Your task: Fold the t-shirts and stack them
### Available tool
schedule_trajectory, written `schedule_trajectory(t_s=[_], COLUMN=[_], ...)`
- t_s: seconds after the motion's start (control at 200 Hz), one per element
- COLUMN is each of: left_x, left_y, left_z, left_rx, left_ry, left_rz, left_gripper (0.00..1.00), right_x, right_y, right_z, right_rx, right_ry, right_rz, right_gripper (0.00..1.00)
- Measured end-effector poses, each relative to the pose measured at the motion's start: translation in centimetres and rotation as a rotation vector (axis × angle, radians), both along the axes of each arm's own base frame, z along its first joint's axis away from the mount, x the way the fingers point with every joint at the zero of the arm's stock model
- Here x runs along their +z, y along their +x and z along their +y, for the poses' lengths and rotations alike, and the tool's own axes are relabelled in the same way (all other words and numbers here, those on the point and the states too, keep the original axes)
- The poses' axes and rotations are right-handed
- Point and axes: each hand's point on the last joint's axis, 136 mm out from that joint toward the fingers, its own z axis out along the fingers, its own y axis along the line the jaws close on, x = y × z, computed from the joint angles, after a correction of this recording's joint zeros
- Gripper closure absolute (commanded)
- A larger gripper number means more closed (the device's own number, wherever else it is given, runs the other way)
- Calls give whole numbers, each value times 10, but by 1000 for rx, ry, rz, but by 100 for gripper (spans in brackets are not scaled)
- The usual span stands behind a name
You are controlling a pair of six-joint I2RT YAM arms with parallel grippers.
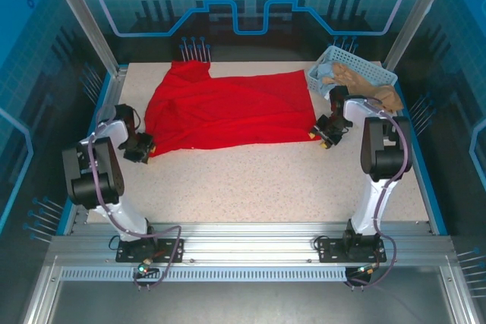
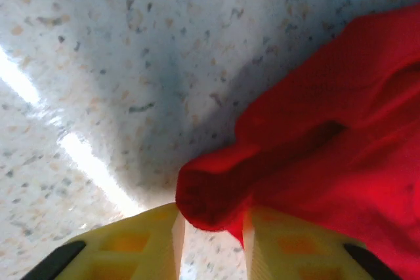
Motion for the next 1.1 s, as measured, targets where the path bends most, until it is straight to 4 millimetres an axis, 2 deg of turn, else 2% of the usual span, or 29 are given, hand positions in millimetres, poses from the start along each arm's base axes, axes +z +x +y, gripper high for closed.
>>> schedule_trajectory(t_s=[0.07, 0.19, 0.26, 0.345, 0.505, 0.68, 1.1], left_x=[-2, 6, 14, 19, 20, 31, 32], left_y=[6, 17, 24, 29, 20, 0, -89], left_z=[5, 14, 20, 24, 24, 19, 2], left_rx=[-8, -19, -26, -33, -48, -46, -26], left_ry=[17, 61, 90, 111, 120, 129, 156], left_rz=[0, -22, -40, -50, -21, -20, 77], left_gripper=[100, 100, 100, 100, 100, 100, 100], right_x=[0, -2, -1, 1, 1, 7, 20], right_y=[6, 8, 17, 26, 22, -10, -117], right_z=[-1, -5, -5, -6, -6, -8, -20], right_rx=[0, 2, 14, 27, 40, 37, 7], right_ry=[-8, -38, -53, -83, -120, -156, -198], right_rz=[-6, 24, 0, -32, -39, -8, 122], right_gripper=[73, 90, 100, 100, 100, 100, 100])
